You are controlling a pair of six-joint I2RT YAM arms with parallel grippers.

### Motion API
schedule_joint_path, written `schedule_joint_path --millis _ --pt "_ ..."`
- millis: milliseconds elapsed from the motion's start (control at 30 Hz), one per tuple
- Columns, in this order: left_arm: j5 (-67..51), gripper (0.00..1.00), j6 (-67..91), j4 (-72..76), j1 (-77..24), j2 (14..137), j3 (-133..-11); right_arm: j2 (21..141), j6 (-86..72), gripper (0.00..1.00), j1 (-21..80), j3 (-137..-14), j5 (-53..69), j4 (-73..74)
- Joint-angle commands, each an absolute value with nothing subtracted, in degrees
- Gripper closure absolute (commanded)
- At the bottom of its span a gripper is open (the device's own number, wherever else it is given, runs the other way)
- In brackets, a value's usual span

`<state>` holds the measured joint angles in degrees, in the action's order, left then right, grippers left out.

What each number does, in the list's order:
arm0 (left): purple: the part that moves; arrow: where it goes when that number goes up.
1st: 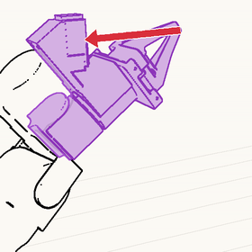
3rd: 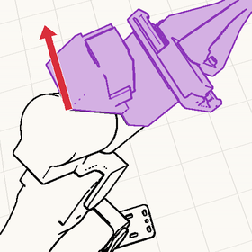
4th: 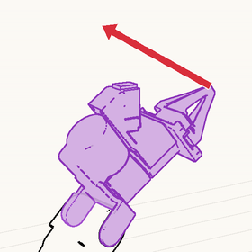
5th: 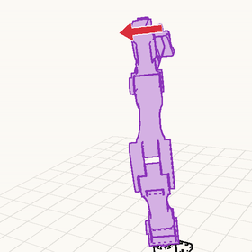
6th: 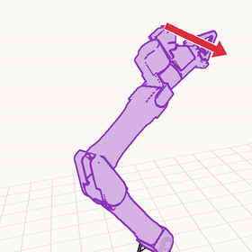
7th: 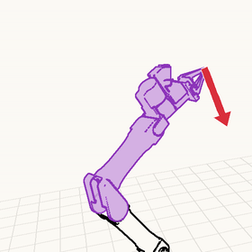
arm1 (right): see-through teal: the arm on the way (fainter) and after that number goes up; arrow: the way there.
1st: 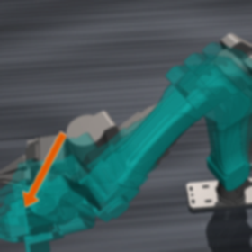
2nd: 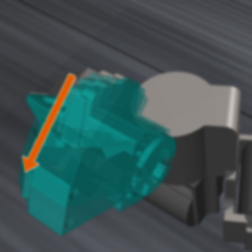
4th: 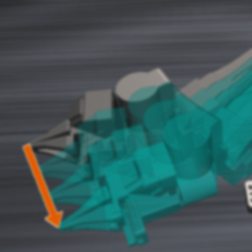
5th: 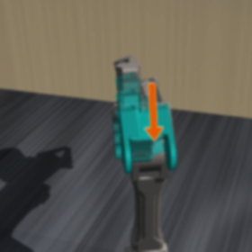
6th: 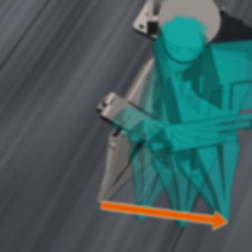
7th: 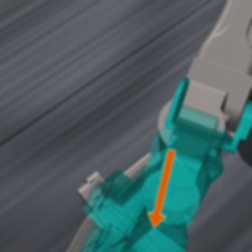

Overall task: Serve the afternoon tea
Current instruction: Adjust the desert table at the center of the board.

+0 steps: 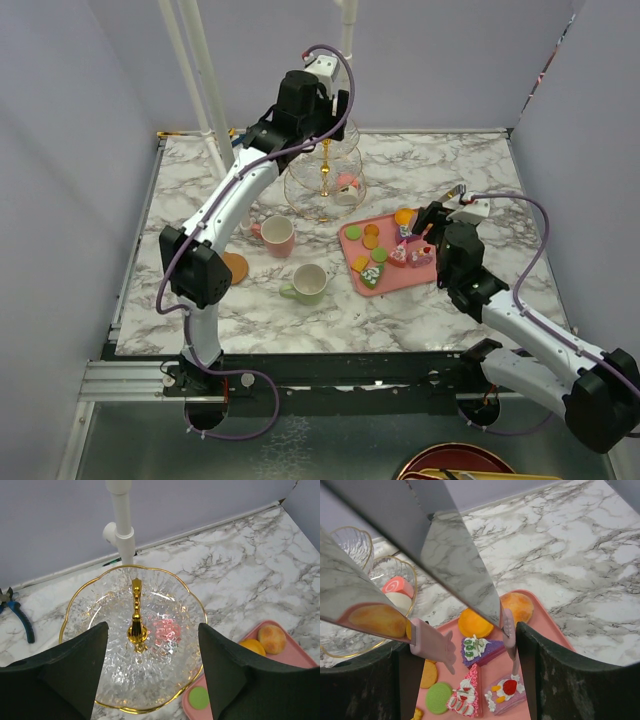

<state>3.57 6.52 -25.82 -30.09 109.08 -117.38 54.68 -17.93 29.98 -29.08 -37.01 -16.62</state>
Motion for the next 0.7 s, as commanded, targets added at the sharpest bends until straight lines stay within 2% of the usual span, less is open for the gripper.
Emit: schedule_joint_path --millis 0,133,433,567,667 --pt "4.8 0.29 7.8 -26.0 -30.3 113.8 -122.8 53.3 -17.4 0.30 29.6 -29.1 -38.7 -17.2" --pt "6.5 0.39 9.4 -26.0 -30.9 115.6 -125.4 52.8 -17.2 0.30 29.6 -28.9 -38.9 -17.1" --pt "18.9 0.86 14.9 -25.5 -32.7 115.7 -125.2 52.6 -17.5 0.30 29.0 -29.1 -37.9 -17.2" --pt "23.0 0.97 16.6 -25.3 -34.0 115.7 -124.9 52.5 -17.4 0.30 28.9 -29.3 -37.5 -17.2" --pt "25.4 1.00 18.6 -25.2 -34.2 116.1 -125.6 52.4 -17.2 0.30 28.7 -29.5 -36.8 -17.1"
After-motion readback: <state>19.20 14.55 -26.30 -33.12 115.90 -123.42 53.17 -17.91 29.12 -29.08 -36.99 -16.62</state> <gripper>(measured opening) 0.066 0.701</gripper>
